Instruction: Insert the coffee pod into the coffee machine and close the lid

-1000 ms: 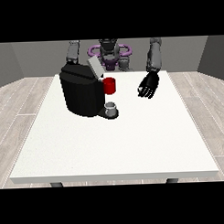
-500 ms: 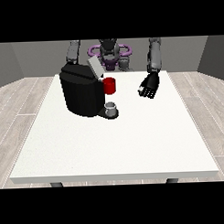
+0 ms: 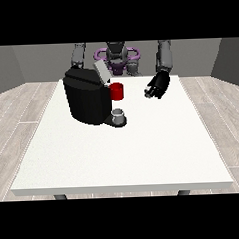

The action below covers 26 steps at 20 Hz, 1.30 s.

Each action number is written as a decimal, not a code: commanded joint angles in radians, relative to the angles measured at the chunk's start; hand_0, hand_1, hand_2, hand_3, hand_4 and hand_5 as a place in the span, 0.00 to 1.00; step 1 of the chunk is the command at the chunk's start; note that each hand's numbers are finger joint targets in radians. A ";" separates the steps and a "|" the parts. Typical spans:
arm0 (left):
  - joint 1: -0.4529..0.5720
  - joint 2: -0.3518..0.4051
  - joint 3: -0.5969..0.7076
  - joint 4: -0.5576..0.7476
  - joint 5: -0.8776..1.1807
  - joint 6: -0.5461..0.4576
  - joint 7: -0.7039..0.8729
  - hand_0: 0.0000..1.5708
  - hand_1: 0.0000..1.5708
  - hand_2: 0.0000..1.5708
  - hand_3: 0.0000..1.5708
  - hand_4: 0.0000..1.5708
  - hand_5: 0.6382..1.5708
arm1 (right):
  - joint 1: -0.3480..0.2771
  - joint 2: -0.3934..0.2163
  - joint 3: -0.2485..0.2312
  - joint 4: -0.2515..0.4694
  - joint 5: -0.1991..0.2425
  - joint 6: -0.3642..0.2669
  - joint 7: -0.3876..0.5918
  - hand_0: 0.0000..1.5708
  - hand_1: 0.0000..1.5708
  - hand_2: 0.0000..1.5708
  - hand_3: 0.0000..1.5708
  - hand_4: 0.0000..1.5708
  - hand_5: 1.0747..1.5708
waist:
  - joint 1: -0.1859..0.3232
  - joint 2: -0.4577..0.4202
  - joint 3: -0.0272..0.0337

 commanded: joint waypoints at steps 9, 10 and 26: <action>-0.147 -0.057 0.001 -0.114 0.033 -0.275 0.110 0.91 0.91 0.89 0.85 0.35 1.00 | -0.004 -0.048 -0.054 0.152 -0.002 0.012 -0.049 0.00 0.00 0.00 0.00 0.00 1.00 | 0.040 -0.114 0.0004; -0.110 -0.065 0.011 -0.094 0.026 -0.234 0.089 0.89 0.89 0.89 0.85 0.38 1.00 | 0.015 -0.024 -0.015 0.096 0.017 0.006 -0.010 0.00 0.00 0.00 0.00 0.00 1.00 | 0.006 -0.118 0.0000; -0.436 0.059 0.208 -0.038 0.128 -0.407 0.207 0.76 0.76 0.79 0.80 0.31 1.00 | -0.081 0.003 0.008 -0.023 -0.009 0.019 0.016 0.00 0.00 0.00 0.00 0.00 1.00 | -0.113 -0.043 0.0000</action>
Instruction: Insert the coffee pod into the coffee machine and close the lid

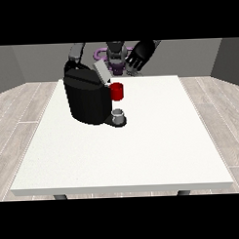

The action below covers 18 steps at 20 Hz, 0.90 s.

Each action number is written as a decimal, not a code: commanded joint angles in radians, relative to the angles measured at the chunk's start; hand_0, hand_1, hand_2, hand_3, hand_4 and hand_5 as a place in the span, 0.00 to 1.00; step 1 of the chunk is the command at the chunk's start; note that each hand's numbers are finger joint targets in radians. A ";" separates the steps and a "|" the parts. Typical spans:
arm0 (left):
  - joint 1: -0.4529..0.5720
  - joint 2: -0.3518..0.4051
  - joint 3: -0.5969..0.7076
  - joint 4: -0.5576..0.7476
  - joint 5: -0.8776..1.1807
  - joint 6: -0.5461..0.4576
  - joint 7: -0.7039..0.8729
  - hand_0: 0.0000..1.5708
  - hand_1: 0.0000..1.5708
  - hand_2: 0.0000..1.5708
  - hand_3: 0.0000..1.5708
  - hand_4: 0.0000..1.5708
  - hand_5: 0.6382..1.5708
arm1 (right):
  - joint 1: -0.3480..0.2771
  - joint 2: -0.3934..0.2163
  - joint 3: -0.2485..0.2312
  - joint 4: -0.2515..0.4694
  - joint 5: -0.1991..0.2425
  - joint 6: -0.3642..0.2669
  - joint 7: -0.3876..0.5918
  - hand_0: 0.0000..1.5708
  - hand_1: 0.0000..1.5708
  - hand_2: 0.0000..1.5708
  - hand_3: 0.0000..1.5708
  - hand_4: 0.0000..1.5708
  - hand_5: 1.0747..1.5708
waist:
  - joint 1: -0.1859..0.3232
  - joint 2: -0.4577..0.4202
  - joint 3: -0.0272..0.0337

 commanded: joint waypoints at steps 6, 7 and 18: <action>-0.092 0.071 0.048 0.059 -0.018 0.027 0.031 0.77 0.77 0.81 0.80 0.31 1.00 | -0.020 -0.011 0.019 -0.120 -0.007 0.031 0.041 0.00 0.00 0.00 0.00 0.00 1.00 | -0.098 0.058 -0.0003; -0.137 0.044 0.045 0.054 -0.016 0.023 0.059 0.78 0.78 0.81 0.80 0.31 1.00 | -0.076 -0.016 0.005 -0.090 0.017 -0.001 0.044 0.00 0.00 0.00 0.00 0.00 1.00 | -0.080 0.093 -0.0001; -0.208 0.060 0.043 0.075 -0.032 0.044 0.016 0.76 0.76 0.81 0.78 0.30 1.00 | -0.191 -0.086 -0.095 -0.085 -0.041 0.027 0.069 0.00 0.00 0.00 0.00 0.00 1.00 | -0.094 0.209 0.0001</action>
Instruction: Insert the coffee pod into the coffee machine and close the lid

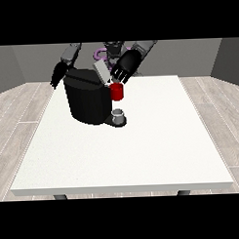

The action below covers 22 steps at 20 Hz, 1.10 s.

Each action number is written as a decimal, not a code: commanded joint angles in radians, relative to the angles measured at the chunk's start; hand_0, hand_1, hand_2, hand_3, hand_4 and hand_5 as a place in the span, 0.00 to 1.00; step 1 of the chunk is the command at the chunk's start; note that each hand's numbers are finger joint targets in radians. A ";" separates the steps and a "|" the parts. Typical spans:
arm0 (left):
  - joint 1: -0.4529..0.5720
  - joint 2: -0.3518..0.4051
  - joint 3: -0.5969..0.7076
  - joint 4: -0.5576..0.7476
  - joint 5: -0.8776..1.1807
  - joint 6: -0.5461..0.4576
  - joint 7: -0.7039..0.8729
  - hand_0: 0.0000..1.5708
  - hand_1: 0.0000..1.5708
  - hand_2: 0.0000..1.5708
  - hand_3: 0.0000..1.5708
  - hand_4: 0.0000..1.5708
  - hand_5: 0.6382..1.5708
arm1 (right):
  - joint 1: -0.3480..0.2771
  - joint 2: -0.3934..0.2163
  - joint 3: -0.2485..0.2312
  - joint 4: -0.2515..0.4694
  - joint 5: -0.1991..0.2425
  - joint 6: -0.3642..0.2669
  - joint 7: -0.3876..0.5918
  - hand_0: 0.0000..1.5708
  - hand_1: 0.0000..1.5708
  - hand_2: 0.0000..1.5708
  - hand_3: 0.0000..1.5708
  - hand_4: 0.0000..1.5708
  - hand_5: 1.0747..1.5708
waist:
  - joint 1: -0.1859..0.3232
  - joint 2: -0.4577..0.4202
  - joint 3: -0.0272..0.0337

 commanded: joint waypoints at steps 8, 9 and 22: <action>-0.011 -0.007 -0.020 0.026 -0.021 -0.004 -0.038 0.80 0.80 0.82 0.77 0.27 1.00 | 0.003 -0.001 -0.020 0.022 0.003 -0.022 -0.005 0.00 0.00 0.00 0.00 0.00 1.00 | 0.016 0.024 -0.0001; -0.029 -0.039 -0.016 0.024 -0.011 -0.018 0.012 0.79 0.79 0.82 0.78 0.27 1.00 | -0.002 -0.030 -0.047 0.061 -0.012 0.000 -0.009 0.00 0.00 0.00 0.00 0.10 1.00 | 0.024 0.010 0.0002; -0.075 -0.001 0.001 0.042 -0.024 0.017 -0.034 0.78 0.78 0.81 0.77 0.25 1.00 | -0.034 -0.001 -0.045 0.052 -0.007 -0.038 -0.024 0.00 0.00 0.00 0.00 0.00 1.00 | 0.011 0.057 0.0001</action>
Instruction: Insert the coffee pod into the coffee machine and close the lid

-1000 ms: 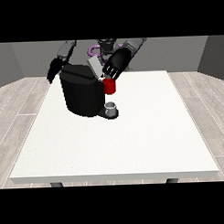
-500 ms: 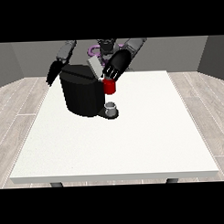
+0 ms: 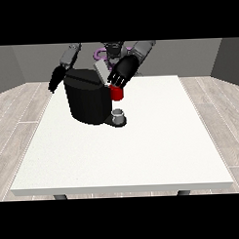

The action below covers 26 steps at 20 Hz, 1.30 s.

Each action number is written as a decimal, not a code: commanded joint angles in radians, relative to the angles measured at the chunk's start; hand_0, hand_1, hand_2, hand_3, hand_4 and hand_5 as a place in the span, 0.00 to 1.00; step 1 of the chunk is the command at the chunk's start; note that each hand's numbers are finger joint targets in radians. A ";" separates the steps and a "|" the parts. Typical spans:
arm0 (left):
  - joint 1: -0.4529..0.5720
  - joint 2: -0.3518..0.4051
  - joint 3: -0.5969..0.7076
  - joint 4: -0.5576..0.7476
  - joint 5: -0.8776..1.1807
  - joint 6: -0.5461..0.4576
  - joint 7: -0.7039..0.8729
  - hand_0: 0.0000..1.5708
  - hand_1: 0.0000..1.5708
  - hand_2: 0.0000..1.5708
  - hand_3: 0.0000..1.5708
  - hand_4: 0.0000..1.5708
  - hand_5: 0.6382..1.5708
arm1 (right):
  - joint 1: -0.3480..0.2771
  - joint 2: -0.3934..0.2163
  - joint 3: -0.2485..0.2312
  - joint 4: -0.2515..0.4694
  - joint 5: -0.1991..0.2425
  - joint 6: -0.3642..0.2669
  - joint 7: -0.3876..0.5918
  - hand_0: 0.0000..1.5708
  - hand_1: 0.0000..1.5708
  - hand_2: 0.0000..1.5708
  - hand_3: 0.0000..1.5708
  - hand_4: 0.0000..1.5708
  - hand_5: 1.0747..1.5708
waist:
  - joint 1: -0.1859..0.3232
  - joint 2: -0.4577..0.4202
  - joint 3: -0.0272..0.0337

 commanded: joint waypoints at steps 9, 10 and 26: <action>0.006 0.025 0.008 0.015 -0.033 0.109 -0.055 0.75 0.75 0.76 0.74 0.22 1.00 | -0.020 -0.009 0.018 -0.030 0.010 0.010 0.020 0.00 0.00 0.00 0.00 0.00 1.00 | -0.026 0.040 -0.0005; -0.022 0.014 -0.002 0.006 -0.032 0.061 -0.016 0.79 0.79 0.80 0.76 0.18 1.00 | -0.014 -0.029 -0.010 0.008 -0.006 0.022 0.008 0.00 0.00 0.00 0.00 0.00 1.00 | -0.014 0.002 0.0000; -0.045 0.044 -0.022 0.026 -0.092 0.128 -0.096 0.71 0.71 0.71 0.62 0.00 1.00 | -0.068 -0.001 -0.009 -0.008 0.006 -0.024 0.040 0.00 0.00 0.00 0.00 0.00 1.00 | -0.013 0.067 -0.0002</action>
